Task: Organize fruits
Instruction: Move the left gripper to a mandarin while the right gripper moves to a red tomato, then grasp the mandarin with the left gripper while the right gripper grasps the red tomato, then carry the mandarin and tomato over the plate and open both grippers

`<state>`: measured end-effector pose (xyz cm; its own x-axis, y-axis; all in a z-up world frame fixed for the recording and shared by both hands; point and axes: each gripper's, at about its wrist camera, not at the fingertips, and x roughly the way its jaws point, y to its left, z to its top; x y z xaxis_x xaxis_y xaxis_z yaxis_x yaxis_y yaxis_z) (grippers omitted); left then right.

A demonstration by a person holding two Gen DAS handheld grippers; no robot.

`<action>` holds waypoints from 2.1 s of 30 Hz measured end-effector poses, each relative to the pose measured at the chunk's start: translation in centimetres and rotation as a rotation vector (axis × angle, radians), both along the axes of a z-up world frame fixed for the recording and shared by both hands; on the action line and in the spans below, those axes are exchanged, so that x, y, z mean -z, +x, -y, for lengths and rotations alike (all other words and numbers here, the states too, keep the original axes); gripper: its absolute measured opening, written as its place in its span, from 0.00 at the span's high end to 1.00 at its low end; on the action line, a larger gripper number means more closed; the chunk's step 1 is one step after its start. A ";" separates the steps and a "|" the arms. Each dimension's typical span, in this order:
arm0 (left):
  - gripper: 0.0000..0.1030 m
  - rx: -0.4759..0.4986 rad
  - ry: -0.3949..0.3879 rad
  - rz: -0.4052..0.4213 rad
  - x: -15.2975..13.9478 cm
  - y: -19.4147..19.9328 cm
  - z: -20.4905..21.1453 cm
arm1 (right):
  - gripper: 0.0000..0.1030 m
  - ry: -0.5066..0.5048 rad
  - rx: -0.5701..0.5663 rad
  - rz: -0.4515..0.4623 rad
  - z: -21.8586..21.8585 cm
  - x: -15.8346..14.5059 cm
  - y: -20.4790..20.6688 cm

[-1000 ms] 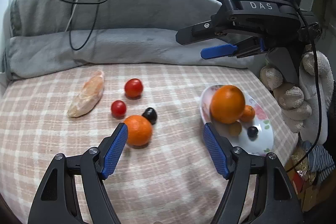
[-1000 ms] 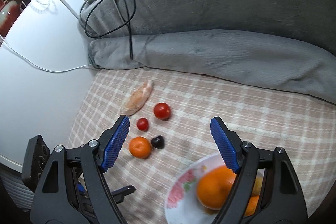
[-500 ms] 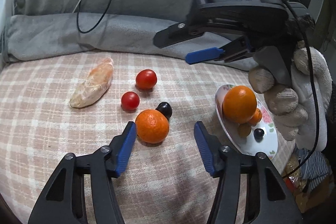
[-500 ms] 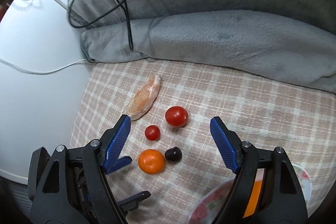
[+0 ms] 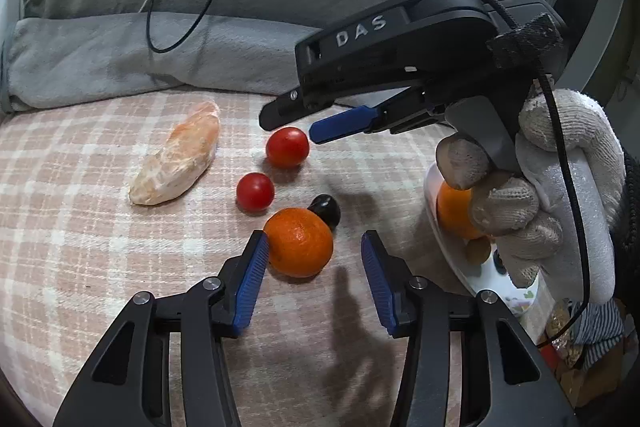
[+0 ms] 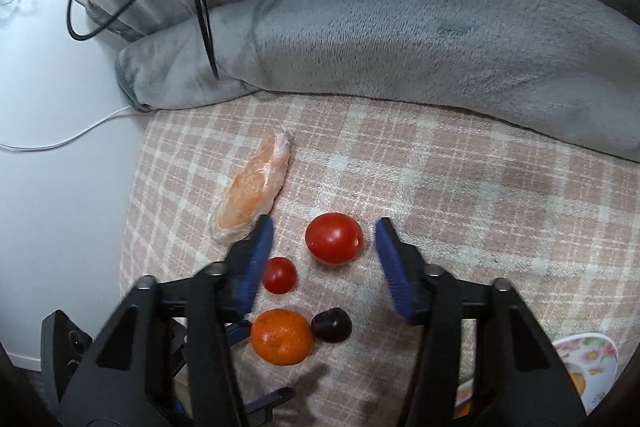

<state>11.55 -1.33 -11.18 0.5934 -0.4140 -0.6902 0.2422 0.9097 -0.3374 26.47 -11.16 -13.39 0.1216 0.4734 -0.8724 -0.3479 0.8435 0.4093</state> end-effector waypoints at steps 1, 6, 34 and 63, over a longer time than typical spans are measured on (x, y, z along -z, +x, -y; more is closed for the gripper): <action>0.54 -0.003 0.001 -0.003 0.1 0.1 -0.1 | 0.52 -0.008 0.000 0.002 -0.2 0.2 0.0; 0.54 -0.009 0.012 -0.018 0.7 0.4 -0.2 | 0.52 -0.038 -0.002 0.000 -0.5 0.8 0.2; 0.65 0.000 0.037 0.014 -0.1 -0.3 0.6 | 0.66 -0.024 -0.023 0.056 0.9 -1.3 -1.2; 0.65 0.117 0.003 0.092 -3.8 -4.1 6.0 | 0.66 0.057 0.130 0.299 16.9 -9.3 -12.0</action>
<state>7.48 -7.32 -7.40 0.6021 -0.4817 -0.6368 0.3763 0.8746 -0.3058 14.51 -28.10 -4.12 0.4310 0.4838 -0.7617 -0.3505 0.8676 0.3527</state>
